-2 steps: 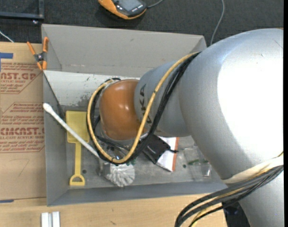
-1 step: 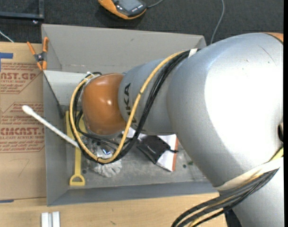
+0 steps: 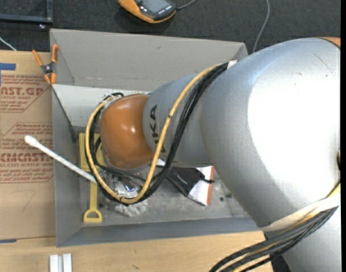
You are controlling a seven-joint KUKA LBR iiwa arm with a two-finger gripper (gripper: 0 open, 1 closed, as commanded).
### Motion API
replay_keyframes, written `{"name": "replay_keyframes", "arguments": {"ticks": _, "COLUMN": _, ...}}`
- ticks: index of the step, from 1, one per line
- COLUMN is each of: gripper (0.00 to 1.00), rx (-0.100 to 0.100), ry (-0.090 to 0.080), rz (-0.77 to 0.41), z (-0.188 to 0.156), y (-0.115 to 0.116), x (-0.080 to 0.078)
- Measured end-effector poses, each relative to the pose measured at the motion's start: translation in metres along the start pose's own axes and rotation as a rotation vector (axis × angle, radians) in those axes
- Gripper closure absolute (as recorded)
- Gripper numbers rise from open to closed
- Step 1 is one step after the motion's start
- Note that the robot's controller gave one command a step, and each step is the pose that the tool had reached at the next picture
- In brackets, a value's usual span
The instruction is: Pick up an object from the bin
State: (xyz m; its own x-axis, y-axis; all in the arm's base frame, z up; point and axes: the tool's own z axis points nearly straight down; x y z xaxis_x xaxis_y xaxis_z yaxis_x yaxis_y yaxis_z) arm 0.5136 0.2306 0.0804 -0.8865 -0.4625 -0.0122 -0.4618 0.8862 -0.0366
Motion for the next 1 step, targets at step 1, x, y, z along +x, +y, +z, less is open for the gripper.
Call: {"name": "replay_keyframes", "arguments": {"ticks": 1, "gripper": 1.0, "rx": -0.006, "ry": 0.015, "rz": 0.036, "z": -0.0683, "y": -0.0035, "x": 0.0016}}
